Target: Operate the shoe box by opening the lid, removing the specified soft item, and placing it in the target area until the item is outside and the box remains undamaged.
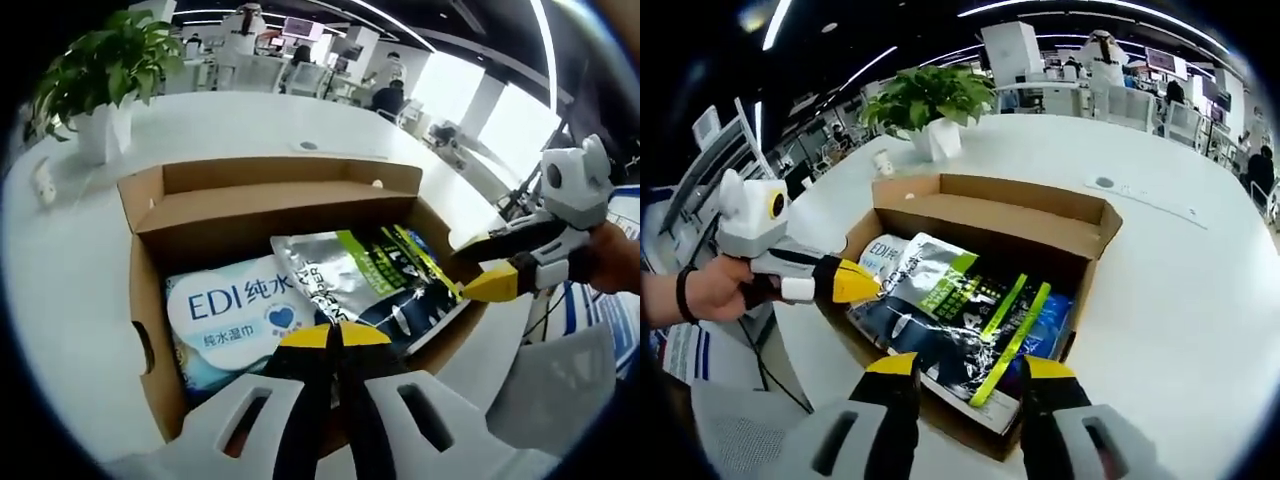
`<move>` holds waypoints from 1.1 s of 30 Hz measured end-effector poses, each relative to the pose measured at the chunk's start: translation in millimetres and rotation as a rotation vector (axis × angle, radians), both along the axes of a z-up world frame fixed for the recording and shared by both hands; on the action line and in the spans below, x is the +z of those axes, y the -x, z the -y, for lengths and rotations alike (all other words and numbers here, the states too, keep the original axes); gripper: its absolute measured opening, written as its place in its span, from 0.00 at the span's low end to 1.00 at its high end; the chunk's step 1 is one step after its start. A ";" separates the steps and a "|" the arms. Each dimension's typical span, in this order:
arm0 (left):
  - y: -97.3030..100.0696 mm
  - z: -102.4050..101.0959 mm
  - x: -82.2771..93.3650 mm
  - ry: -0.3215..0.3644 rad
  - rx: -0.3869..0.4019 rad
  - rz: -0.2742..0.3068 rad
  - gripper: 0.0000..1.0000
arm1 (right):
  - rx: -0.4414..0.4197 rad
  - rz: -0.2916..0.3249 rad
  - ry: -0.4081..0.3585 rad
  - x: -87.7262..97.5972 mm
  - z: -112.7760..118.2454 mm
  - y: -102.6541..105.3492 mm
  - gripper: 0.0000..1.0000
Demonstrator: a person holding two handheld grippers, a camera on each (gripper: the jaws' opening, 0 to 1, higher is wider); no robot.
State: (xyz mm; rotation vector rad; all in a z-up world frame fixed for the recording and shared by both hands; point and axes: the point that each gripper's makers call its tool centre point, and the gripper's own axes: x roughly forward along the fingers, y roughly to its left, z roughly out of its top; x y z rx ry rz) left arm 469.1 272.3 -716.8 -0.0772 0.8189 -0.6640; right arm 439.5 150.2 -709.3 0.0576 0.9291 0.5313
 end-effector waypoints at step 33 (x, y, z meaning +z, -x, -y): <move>0.7 -6.1 -6.4 0.018 0.009 -0.013 0.00 | -0.200 -0.210 0.002 -25.9 -2.1 -1.3 0.21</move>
